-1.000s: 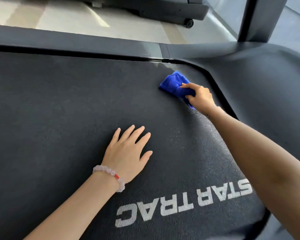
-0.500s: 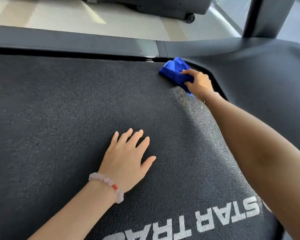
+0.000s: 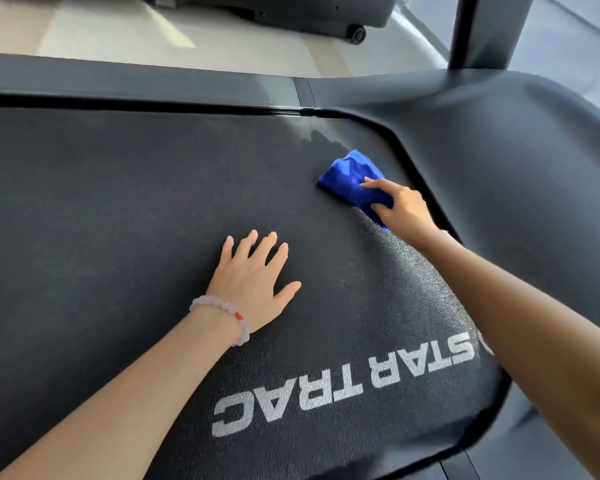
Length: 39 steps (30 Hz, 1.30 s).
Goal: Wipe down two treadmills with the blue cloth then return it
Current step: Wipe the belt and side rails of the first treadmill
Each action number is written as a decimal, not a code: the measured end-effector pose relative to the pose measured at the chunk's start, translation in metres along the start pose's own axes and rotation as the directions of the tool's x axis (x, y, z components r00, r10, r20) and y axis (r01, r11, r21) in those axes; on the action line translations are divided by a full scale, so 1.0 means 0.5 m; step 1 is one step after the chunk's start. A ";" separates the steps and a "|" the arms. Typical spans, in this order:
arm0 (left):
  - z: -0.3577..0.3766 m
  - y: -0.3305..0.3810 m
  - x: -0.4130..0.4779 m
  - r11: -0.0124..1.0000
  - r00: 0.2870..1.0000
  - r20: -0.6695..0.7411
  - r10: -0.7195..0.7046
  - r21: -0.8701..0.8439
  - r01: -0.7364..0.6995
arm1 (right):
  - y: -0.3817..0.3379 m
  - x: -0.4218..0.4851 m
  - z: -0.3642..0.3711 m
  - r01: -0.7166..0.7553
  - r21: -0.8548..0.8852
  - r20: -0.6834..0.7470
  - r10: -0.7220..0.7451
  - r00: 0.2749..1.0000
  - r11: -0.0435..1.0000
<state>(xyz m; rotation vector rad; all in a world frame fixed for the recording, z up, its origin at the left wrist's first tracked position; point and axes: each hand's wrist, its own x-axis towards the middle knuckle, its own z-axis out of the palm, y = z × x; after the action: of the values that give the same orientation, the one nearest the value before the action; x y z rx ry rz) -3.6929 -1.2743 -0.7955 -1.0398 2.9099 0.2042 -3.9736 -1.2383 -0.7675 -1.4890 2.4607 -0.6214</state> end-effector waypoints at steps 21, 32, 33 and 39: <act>0.031 0.178 -0.298 0.977 0.972 -0.198 0.125 -0.147 -0.155 | 0.008 -0.497 -0.026 -0.065 0.031 0.012 0.065 0.998 0.997; 0.044 0.212 -0.323 0.981 0.989 -0.063 0.135 -0.134 -0.142 | -0.008 -0.579 -0.030 0.004 -0.057 -0.021 -0.005 1.000 0.998; 0.043 0.213 -0.320 0.983 0.991 -0.040 0.129 -0.129 -0.133 | -0.007 -0.579 -0.040 0.017 -0.078 -0.046 -0.021 0.999 0.997; 0.028 0.226 -0.316 0.991 0.992 0.061 0.112 -0.076 -0.107 | 0.042 -0.639 -0.127 -0.004 -0.246 -0.155 -0.035 0.987 0.969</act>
<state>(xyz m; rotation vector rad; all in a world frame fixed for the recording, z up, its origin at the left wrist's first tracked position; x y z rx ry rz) -3.6422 -1.0867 -0.7832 -0.8655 2.9222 0.3442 -3.8629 -0.9327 -0.7350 -1.6034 2.7350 -0.4673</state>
